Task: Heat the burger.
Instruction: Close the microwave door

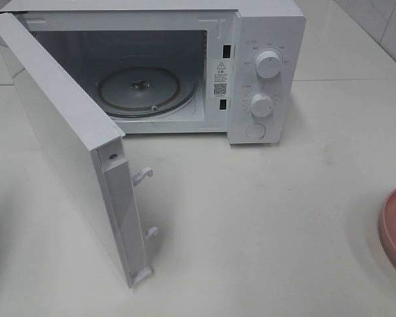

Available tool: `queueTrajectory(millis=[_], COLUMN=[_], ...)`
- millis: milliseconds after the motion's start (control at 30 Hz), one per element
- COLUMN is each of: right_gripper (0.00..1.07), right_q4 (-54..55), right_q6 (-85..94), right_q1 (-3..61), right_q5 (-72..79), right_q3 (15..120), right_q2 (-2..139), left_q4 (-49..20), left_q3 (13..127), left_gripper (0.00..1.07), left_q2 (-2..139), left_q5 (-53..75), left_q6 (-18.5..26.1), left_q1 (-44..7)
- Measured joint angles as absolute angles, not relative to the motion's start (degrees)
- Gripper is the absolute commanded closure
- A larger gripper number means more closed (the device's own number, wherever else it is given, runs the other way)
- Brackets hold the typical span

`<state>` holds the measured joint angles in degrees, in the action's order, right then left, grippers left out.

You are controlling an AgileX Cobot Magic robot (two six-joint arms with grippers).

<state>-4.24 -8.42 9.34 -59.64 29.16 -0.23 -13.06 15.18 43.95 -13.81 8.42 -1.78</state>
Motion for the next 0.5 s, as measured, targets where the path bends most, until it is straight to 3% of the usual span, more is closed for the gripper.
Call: queueTrajectory(millis=[133,200,233,300,500], right_gripper=[0.32,0.32,0.32,0.32,0.32], right_q4=[-4.2,-4.2,-4.2,-4.2,-4.2], right_q6=[-8.4,-8.4,-8.4,-8.4,-8.4], right_q1=[9.3,9.3,9.3,9.3,9.3], right_q5=[-59.6,-59.6,-59.6,-59.6,-59.6], right_q3=[29.2,29.2,29.2,29.2,29.2], right_q2=[-0.2,-0.2,-0.2,-0.2,-0.2], left_q4=[-10.3,-4.0,-4.0,6.8,13.4], left_q3=[13.1,12.1,12.1,12.0,12.0], left_gripper=[1.07,1.07,1.07,1.07,1.07], left_q2=[47.5,51.5,51.5,58.1,64.7], left_q5=[-21.9,-27.2,-27.2,-32.4,-37.2], left_q6=[4.9,-1.5,-1.5,-9.3,-13.8], left_q1=[-1.8,-1.8,-1.8,-1.8,-1.8])
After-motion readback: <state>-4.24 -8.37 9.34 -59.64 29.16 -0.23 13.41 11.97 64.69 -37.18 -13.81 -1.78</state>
